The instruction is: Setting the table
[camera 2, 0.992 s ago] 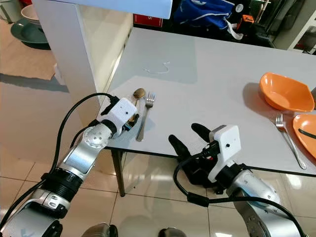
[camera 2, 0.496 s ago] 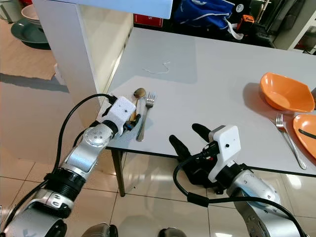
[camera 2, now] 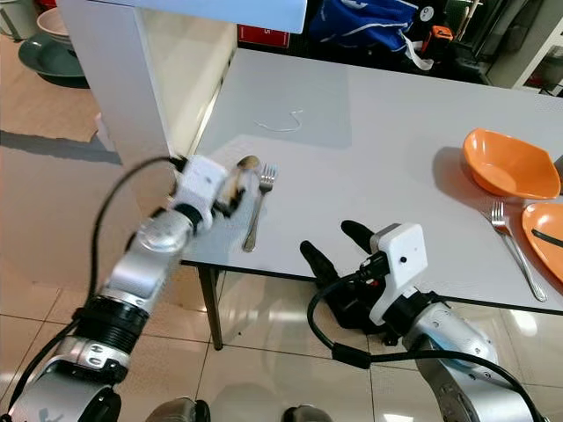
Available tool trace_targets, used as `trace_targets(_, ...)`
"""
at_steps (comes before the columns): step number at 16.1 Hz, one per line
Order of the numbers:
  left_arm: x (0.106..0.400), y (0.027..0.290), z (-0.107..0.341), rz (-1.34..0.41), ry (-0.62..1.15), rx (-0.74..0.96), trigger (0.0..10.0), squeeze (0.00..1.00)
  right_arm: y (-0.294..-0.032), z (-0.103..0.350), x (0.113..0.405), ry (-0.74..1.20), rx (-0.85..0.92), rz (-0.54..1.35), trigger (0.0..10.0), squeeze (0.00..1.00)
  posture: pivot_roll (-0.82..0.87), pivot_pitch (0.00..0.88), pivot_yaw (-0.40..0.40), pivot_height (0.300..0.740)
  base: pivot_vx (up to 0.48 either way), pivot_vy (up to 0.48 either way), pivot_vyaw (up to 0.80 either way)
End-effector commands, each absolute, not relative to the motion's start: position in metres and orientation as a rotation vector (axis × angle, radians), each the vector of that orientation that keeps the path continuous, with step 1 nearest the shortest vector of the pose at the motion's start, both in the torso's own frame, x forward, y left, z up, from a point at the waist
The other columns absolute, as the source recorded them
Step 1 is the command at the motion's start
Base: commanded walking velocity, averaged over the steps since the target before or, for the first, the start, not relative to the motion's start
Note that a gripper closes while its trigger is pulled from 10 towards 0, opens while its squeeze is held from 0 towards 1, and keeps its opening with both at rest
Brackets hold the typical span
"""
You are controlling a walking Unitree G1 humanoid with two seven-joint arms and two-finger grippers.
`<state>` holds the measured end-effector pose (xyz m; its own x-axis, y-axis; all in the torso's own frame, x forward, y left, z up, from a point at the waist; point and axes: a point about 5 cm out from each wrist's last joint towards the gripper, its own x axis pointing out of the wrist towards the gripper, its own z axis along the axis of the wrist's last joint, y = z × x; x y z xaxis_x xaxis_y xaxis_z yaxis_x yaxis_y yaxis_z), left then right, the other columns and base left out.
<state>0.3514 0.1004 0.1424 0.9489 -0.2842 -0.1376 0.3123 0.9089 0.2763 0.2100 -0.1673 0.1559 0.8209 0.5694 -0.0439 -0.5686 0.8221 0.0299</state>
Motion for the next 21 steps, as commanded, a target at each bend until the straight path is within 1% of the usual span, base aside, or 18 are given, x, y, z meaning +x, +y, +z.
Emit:
trace_targets(1, 0.351, 0.103, 0.151, -0.273, 0.063, 0.266, 10.0, 0.0, -0.17, 0.157, 0.211, 0.042, 0.006, 0.587, 10.0, 0.0, -0.05, 0.09, -0.066, 0.74, 0.0, 0.0, 0.0)
trace_targets(2, 0.351, 0.105, 0.155, -0.27, 0.049, 0.246, 10.0, 0.0, -0.17, 0.157, 0.211, 0.042, 0.007, 0.588, 10.0, 0.0, -0.04, 0.089, -0.068, 0.74, 0.0, 0.0, 0.0)
trace_targets(3, 0.349, 0.102, 0.159, -0.305, 0.034, 0.202, 10.0, 0.0, -0.17, 0.156, 0.21, 0.046, 0.006, 0.592, 10.0, 0.0, -0.04, 0.09, -0.071, 0.74, 0.0, 0.0, 0.0)
trace_targets(5, 0.341, 0.092, 0.16, -0.379, 0.022, 0.188, 10.0, 0.0, -0.171, 0.155, 0.21, 0.051, 0.005, 0.592, 10.0, 0.0, -0.04, 0.09, -0.071, 0.74, 0.0, 0.0, 0.0)
trace_targets(6, 0.332, 0.081, 0.157, -0.436, 0.026, 0.193, 10.0, 0.0, -0.17, 0.155, 0.21, 0.049, 0.006, 0.59, 10.0, 0.0, -0.04, 0.089, -0.072, 0.74, 0.0, 0.0, 0.0)
trace_targets(8, 0.327, 0.073, 0.157, -0.464, 0.031, 0.171, 10.0, 0.0, -0.171, 0.155, 0.211, 0.047, 0.007, 0.584, 10.0, 0.0, -0.04, 0.088, -0.067, 0.74, 0.0, 0.0, 0.0)
trace_targets(9, 0.327, 0.075, 0.156, -0.442, 0.035, 0.183, 10.0, 0.0, -0.171, 0.155, 0.211, 0.047, 0.007, 0.583, 10.0, 0.0, -0.04, 0.088, -0.065, 0.74, 0.0, 0.0, 0.0)
trace_targets(10, 0.331, 0.083, 0.151, -0.382, 0.047, 0.231, 10.0, 0.0, -0.171, 0.155, 0.209, 0.048, 0.009, 0.582, 10.0, 0.0, -0.04, 0.088, -0.065, 0.74, 0.0, 0.0, 0.0)
trace_targets(13, 0.342, 0.105, 0.147, -0.239, 0.052, 0.27, 10.0, 0.0, -0.172, 0.155, 0.208, 0.053, 0.007, 0.583, 10.0, 0.0, -0.05, 0.086, -0.073, 0.74, 0.0, 0.0, 0.0)
trace_targets(15, 0.347, 0.108, 0.156, -0.218, 0.019, 0.247, 10.0, 0.0, -0.171, 0.155, 0.208, 0.054, 0.005, 0.583, 10.0, 0.0, -0.05, 0.083, -0.073, 0.74, 0.0, 0.0, 0.0)
trace_targets(16, 0.351, 0.112, 0.16, -0.175, 0.007, 0.237, 10.0, 0.0, -0.17, 0.155, 0.209, 0.047, 0.004, 0.563, 10.0, 0.0, -0.06, 0.08, -0.075, 0.74, 0.0, 0.0, 0.0)
trace_targets(18, 0.355, 0.115, 0.162, -0.155, -0.006, 0.218, 10.0, 0.0, -0.168, 0.155, 0.211, 0.036, 0.008, 0.531, 10.0, 0.0, -0.06, 0.079, -0.077, 0.74, 0.0, 0.0, 0.0)
trace_targets(21, 0.357, 0.109, 0.159, -0.208, -0.026, 0.201, 10.0, 0.0, -0.159, 0.155, 0.213, 0.008, 0.04, 0.483, 10.0, 0.0, -0.07, 0.062, -0.079, 0.74, 0.0, 0.0, 0.0)
